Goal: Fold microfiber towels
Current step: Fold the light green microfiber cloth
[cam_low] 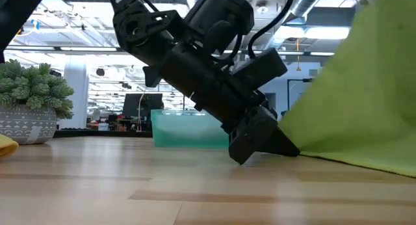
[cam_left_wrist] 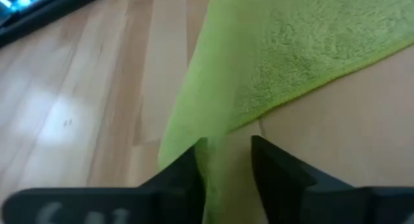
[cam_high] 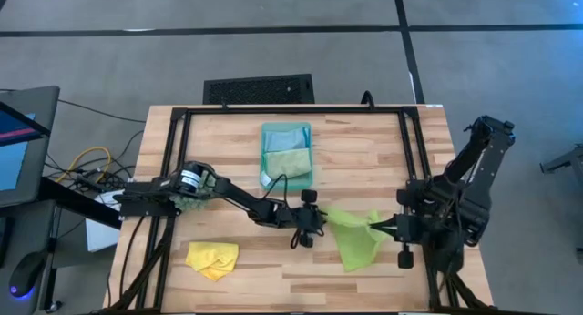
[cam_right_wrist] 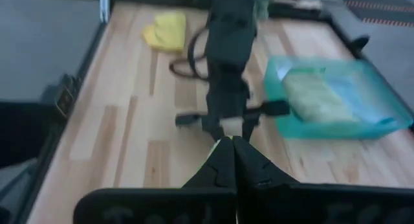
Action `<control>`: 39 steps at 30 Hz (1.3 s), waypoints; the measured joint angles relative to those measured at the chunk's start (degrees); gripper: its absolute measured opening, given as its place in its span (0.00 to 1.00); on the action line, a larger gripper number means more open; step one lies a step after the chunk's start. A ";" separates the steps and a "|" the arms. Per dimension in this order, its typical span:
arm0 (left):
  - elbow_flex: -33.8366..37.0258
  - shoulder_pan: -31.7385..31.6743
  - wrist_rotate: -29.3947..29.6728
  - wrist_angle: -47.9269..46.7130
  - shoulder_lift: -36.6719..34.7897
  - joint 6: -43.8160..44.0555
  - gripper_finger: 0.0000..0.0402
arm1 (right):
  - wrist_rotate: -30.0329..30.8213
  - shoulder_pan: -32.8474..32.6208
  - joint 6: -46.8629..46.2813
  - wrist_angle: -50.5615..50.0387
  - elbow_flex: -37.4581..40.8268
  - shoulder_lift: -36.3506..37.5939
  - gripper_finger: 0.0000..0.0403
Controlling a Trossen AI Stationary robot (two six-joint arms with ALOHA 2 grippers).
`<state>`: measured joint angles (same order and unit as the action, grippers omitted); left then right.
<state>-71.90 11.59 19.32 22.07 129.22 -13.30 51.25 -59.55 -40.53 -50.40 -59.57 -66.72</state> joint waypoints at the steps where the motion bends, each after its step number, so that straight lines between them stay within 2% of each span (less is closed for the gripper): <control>1: 0.00 0.06 0.42 -0.29 -0.19 0.53 0.24 | 1.22 -0.60 0.00 -0.04 -0.59 0.00 0.01; 3: 0.11 0.35 2.14 -2.28 -1.21 0.56 0.18 | 2.89 -1.92 0.00 -0.15 -1.70 0.00 0.01; 8: 0.66 3.62 11.96 -12.23 -7.13 -1.00 0.03 | 3.57 -6.26 -1.94 -0.15 -2.93 0.00 0.01; 11: 0.37 6.83 18.37 -17.94 -13.14 0.45 0.01 | 4.57 -9.30 -4.00 -0.19 -2.93 0.00 0.01; 13: 0.24 9.02 20.63 -23.10 -17.07 2.64 0.00 | 5.78 -11.30 -4.96 -0.13 -2.93 0.00 0.00; 15: 0.44 11.19 21.33 -27.36 -20.88 5.75 0.00 | 8.19 -13.05 -5.01 0.50 -2.94 0.00 0.01; 19: 0.15 14.85 21.24 -27.23 -26.61 10.77 0.00 | 10.40 -14.38 -5.03 0.97 -2.95 0.00 0.02; 22: 0.30 15.88 16.72 -25.42 -26.22 11.50 0.01 | 10.42 -14.08 -5.05 1.00 -2.95 0.00 0.01; 26: 0.24 15.44 8.96 -17.32 -21.55 8.15 0.09 | 10.32 -12.81 -5.07 1.13 -2.95 -0.02 0.01; 31: 0.26 13.88 1.04 1.26 -11.80 6.97 0.30 | 10.26 -12.23 -5.05 0.98 -2.95 -0.02 0.02; 35: -0.76 12.67 -1.05 15.64 -4.20 12.07 0.47 | 10.13 -12.30 -5.05 0.68 -2.95 -0.02 0.02; 39: -4.92 12.13 -1.05 18.67 1.04 22.75 0.56 | 10.12 -12.37 -5.05 0.27 -2.95 -0.10 0.02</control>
<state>-76.82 23.72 18.26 40.74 130.25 9.45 61.37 -71.92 -45.58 -50.13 -62.52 -66.82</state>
